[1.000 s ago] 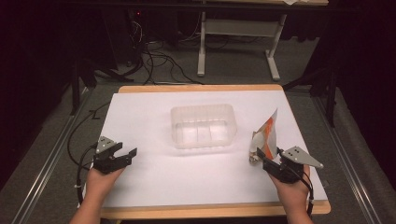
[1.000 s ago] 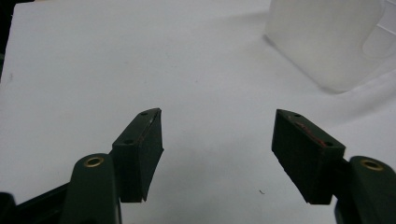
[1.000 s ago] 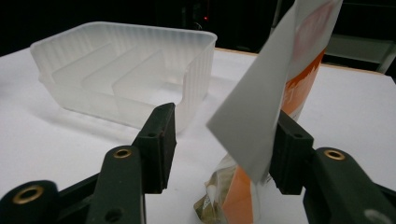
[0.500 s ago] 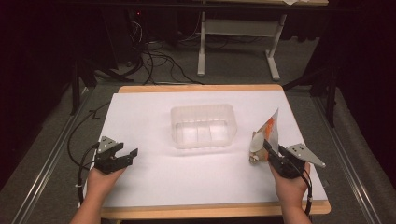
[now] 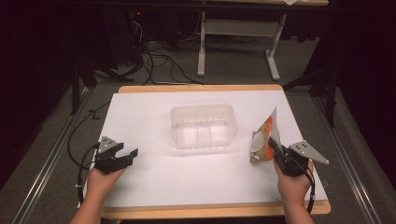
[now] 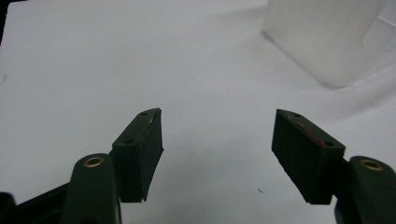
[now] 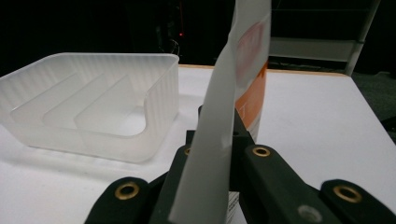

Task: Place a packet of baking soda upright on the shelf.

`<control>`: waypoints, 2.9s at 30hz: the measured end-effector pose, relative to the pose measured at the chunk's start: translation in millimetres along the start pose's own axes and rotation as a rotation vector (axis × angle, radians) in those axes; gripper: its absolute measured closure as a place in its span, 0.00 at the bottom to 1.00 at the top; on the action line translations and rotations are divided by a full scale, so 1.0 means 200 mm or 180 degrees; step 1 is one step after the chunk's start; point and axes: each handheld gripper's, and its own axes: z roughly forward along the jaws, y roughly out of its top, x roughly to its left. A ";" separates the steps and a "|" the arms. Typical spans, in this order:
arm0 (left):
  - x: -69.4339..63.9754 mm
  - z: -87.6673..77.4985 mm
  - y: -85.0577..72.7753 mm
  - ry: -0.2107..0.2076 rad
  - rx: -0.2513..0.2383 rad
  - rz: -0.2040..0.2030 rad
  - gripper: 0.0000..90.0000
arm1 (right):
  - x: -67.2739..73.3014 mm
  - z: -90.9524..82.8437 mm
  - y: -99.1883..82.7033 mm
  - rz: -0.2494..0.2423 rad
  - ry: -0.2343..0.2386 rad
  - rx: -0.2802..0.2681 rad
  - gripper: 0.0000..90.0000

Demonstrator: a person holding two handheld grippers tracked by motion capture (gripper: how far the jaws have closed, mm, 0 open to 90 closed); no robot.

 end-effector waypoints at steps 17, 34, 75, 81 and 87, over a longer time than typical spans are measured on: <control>0.00 0.00 0.00 -0.0010 -0.0015 -0.0007 0.38 | -0.05 -0.07 0.06 -0.0104 -0.0111 -0.0048 1.00; 0.00 -0.01 0.00 -0.0013 -0.0030 -0.0007 0.38 | -0.04 -0.13 0.10 -0.0221 -0.0144 -0.0203 1.00; 0.01 -0.02 0.00 -0.0016 -0.0058 -0.0001 0.38 | 0.26 -0.10 0.52 -0.0411 0.0315 -0.0669 1.00; 0.01 -0.02 0.00 -0.0023 -0.0062 -0.0011 0.38 | 0.37 -0.04 0.55 -0.0469 0.0439 -0.0678 1.00; 0.01 -0.02 0.00 -0.0031 -0.0072 -0.0014 0.38 | 0.46 0.04 0.56 -0.0490 0.0546 -0.0651 1.00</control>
